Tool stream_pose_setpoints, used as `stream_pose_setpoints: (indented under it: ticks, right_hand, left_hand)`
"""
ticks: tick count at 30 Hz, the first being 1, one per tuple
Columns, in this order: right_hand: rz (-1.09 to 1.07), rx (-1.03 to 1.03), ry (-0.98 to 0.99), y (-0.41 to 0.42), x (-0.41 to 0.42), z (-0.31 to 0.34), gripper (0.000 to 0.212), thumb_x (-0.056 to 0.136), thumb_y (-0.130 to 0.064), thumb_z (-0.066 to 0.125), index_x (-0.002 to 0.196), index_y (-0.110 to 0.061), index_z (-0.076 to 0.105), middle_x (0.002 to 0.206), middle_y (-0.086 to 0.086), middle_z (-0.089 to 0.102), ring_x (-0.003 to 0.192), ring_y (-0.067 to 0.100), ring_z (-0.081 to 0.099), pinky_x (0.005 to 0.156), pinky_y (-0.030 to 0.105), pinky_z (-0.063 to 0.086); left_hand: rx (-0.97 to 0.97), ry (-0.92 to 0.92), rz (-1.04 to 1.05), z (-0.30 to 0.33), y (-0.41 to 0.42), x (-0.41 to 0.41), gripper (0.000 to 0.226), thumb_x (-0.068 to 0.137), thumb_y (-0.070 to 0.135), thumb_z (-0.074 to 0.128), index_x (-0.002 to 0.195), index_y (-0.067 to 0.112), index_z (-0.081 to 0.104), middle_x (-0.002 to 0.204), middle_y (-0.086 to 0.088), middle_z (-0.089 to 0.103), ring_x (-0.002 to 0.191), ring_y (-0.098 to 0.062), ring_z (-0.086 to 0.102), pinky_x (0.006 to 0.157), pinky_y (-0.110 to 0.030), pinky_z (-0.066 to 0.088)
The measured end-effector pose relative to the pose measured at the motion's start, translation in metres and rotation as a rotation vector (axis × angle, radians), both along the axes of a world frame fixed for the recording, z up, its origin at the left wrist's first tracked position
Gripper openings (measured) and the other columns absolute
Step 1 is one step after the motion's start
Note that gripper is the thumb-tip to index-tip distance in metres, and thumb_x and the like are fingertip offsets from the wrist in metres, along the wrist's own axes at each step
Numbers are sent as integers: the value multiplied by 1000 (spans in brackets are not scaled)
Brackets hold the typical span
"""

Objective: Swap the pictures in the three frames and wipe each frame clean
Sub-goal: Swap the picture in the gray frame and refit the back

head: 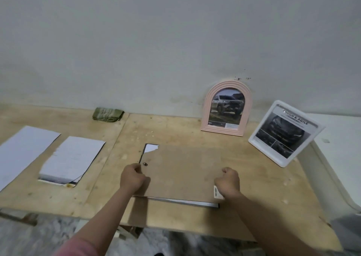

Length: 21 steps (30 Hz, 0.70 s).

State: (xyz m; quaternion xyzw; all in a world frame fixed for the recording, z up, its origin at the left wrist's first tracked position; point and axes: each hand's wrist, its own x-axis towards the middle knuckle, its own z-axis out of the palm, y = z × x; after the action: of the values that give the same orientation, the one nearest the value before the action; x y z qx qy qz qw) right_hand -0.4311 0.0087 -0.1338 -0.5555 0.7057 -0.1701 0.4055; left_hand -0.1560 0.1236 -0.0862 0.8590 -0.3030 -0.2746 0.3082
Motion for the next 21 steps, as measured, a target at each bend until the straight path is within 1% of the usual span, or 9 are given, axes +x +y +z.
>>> stream_pose_setpoints:
  ticks: [2,4,6,8,10,13,15,18,21]
  right_hand:
    - [-1,-21,36,-3,11,-12,36,54,-20,50,85,-11,64,94,14,62,78,30,63,70,30,50]
    - [-3,-59,116,6,23,1,41,59,-20,55,96,-8,66,99,18,61,86,35,62,74,30,49]
    - [-16,-74,188,14,30,12,39,69,-13,61,107,-3,63,107,20,55,98,39,57,80,33,48]
    - [-31,-54,218,21,31,14,31,75,-9,59,105,-2,60,109,20,48,102,40,52,66,32,50]
    - [-37,-43,229,30,31,10,29,75,-7,58,105,-4,59,108,19,46,102,39,50,52,28,43]
    - [-11,-108,238,40,30,1,41,74,-5,60,115,-2,60,109,21,49,100,41,51,73,35,47]
    - [1,-160,236,45,31,-3,47,73,-3,62,119,0,58,110,24,52,100,43,52,82,39,46]
    - [33,-197,245,50,33,-5,49,72,0,62,120,3,58,111,26,53,100,44,51,84,41,46]
    - [28,-216,239,54,33,-7,48,73,2,61,120,4,57,114,26,53,103,43,49,86,38,43]
  left_hand:
    - [4,1,-57,-3,-2,11,17,64,14,57,79,18,65,92,-16,62,81,-26,53,74,-30,41]
    - [16,-8,-96,-11,-4,20,30,72,4,59,101,4,69,105,-19,65,92,-32,59,76,-30,41]
    - [10,-22,-140,-14,-4,23,37,70,11,55,103,1,67,104,-20,65,100,-38,60,73,-30,41]
    - [-7,-19,-168,-18,-2,23,51,58,19,44,98,-4,66,99,-22,63,97,-39,60,71,-28,38]
    - [-11,-27,-172,-23,0,23,63,54,21,42,107,-3,65,105,-22,62,98,-37,59,74,-28,39]
    - [-35,-59,-151,-28,4,23,68,57,23,46,119,1,62,110,-18,62,103,-35,58,83,-33,44]
    - [-60,-55,-111,-29,6,24,59,64,19,55,120,1,61,112,-18,62,105,-35,58,88,-36,45]
    - [-75,-53,-93,-30,10,25,47,74,3,62,121,-1,60,114,-17,62,105,-33,58,86,-34,45]
    - [-95,-51,-116,-34,14,27,43,76,0,61,119,-2,60,113,-18,63,103,-33,59,84,-32,44]
